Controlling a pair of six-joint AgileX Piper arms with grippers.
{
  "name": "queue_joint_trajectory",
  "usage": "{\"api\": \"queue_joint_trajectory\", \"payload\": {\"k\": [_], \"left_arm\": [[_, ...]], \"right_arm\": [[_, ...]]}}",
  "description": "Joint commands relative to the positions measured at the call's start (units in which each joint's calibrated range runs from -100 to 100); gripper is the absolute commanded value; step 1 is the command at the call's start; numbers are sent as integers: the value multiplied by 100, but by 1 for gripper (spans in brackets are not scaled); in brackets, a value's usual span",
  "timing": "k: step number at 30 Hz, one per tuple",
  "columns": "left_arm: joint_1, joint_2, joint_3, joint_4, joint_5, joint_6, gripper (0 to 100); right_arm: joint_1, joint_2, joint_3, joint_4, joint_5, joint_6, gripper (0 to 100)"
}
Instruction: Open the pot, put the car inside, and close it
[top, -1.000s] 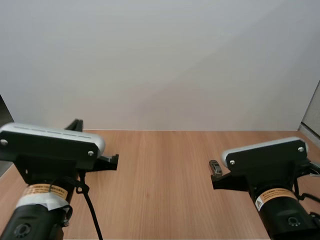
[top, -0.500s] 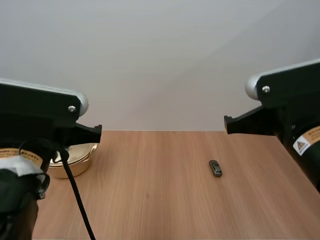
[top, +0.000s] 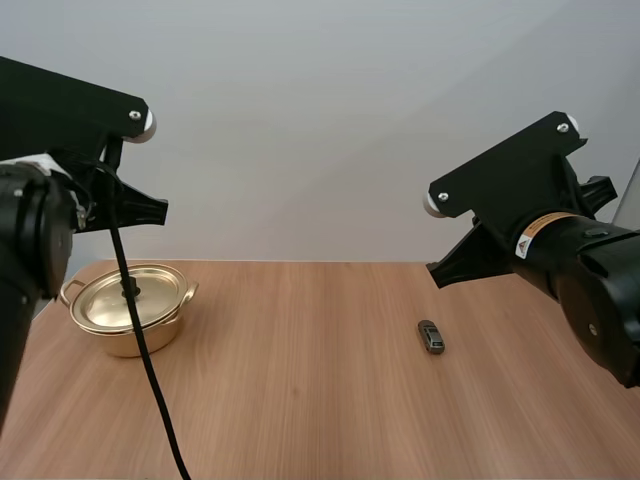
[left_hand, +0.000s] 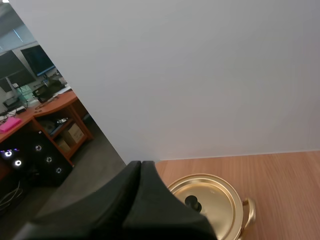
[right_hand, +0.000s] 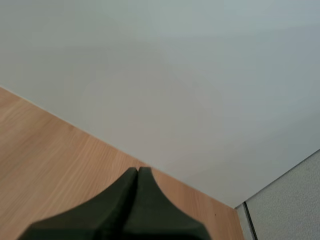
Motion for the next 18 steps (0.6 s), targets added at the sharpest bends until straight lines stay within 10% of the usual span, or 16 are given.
{"api": "queue_joint_trajectory", "payload": {"k": [1, 4, 10, 18], "left_arm": [[3, 2710, -332, -9, 639, 32, 0], [3, 3454, -548, -17, 1194, 92, 14], [3, 3902, -562, 12, 830, 116, 100], [3, 3980, -1036, 21, 579, 232, 100]], "right_arm": [[1, 12, -1, -4, 114, 3, 0], [1, 17, -1, -4, 115, 3, 0], [1, 17, -1, 33, 96, 3, 3], [1, 299, -1, 262, 78, 3, 14]]}}
